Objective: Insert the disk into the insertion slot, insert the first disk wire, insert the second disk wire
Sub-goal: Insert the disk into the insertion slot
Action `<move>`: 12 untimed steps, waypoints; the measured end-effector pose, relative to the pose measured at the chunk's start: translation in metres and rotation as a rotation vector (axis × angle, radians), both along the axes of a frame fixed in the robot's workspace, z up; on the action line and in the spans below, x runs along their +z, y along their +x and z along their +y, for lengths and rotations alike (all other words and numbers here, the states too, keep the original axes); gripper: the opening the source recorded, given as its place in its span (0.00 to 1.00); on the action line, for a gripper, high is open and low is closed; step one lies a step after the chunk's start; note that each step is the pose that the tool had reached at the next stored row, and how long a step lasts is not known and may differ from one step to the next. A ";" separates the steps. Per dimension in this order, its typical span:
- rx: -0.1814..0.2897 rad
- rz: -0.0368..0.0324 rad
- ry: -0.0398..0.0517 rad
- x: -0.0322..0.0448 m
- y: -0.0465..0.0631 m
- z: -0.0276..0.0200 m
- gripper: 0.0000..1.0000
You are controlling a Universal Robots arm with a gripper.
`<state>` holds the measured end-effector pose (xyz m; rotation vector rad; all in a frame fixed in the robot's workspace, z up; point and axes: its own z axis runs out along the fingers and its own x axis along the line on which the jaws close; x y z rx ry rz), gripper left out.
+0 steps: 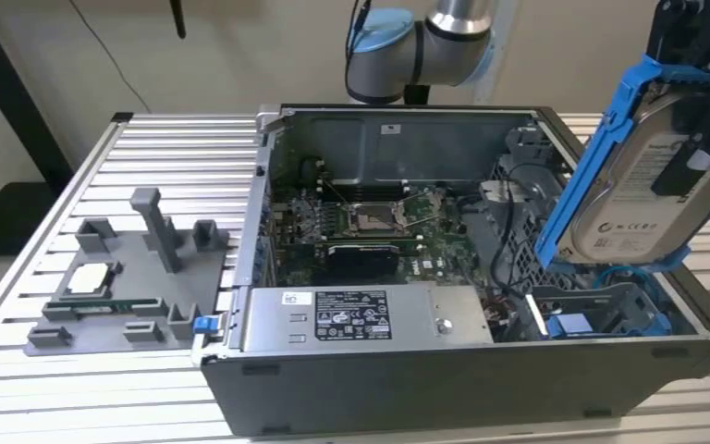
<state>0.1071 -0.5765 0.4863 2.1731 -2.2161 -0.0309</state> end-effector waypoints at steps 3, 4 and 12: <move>0.000 0.0000 0.0001 0.0000 0.000 0.0000 0.00; 0.000 0.0000 0.0001 -0.0002 0.000 -0.0002 0.00; 0.000 0.0001 0.0001 -0.0120 0.004 -0.0017 0.00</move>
